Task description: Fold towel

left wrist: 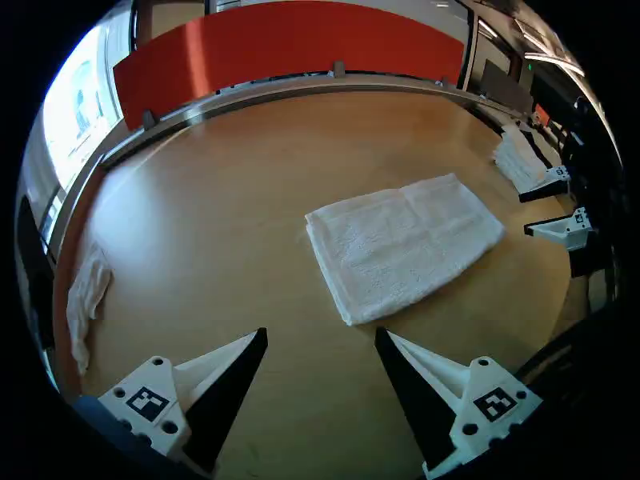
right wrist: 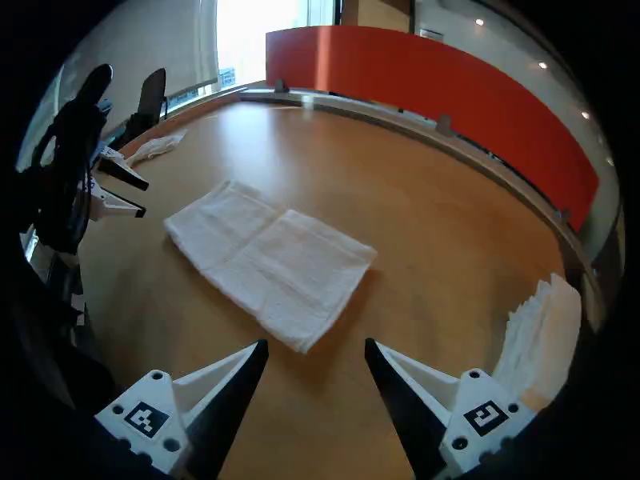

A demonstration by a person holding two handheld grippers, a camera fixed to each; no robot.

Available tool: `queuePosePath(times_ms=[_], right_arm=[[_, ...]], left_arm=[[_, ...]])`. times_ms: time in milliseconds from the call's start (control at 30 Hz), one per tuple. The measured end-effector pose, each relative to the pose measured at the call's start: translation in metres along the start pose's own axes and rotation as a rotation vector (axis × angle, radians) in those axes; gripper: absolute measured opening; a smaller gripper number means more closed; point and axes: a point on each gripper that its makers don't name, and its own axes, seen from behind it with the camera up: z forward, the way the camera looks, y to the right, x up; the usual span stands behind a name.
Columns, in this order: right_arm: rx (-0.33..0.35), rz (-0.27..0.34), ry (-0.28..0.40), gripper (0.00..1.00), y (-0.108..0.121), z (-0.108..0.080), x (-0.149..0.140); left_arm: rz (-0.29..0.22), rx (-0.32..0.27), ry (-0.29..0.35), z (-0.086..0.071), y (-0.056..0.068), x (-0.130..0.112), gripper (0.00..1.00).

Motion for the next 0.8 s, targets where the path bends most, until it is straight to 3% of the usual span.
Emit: queuePosePath(times_ms=[300, 800], right_arm=[[0.033, -0.041, -0.009, 0.93, -0.001, 0.005, -0.004], [0.113, -0.146, -0.054, 0.89, 0.001, 0.022, -0.007]], left_arm=[[-0.033, 0.033, 0.015, -0.015, -0.004, -0.010, 1.00], [-0.145, 0.114, 0.024, -0.052, -0.013, -0.052, 1.00]])
